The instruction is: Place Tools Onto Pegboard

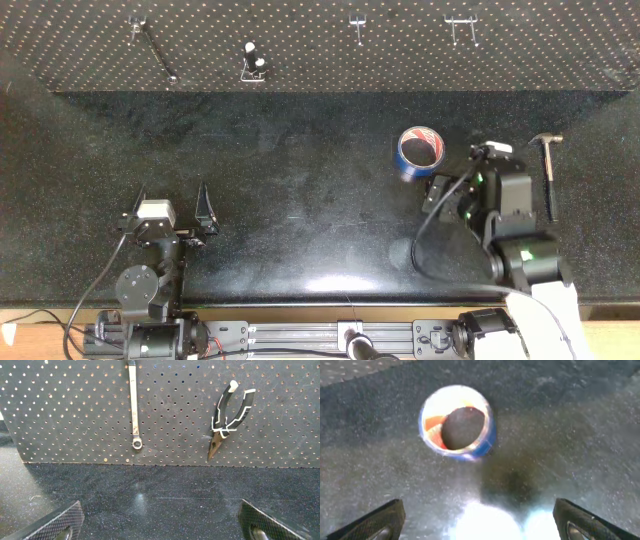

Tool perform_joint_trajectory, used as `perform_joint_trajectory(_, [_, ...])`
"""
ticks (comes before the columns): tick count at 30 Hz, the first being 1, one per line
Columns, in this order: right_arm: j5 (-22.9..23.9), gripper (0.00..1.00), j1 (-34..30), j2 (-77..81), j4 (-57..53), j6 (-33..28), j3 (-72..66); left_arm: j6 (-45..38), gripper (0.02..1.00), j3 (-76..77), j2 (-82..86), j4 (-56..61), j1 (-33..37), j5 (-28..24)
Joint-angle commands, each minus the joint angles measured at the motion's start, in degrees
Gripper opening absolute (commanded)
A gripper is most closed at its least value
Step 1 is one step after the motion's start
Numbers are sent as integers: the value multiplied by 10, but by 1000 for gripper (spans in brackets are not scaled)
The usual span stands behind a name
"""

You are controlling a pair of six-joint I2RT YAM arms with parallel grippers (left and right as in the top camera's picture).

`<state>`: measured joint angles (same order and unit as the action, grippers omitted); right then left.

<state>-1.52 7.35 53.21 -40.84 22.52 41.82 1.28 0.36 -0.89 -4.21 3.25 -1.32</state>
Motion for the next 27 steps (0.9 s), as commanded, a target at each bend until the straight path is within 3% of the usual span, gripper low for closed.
perform_joint_trajectory(1, [-7,976,23,68,-28,-37,78,-9,993,0,7,-5,1,6])
perform_joint_trajectory(15, [-5,974,82,333,-136,-107,278,-9,993,0,7,-5,1,7])
perform_joint_trajectory(27, [-17,976,116,457,-146,-96,311,-9,993,0,7,-5,1,6])
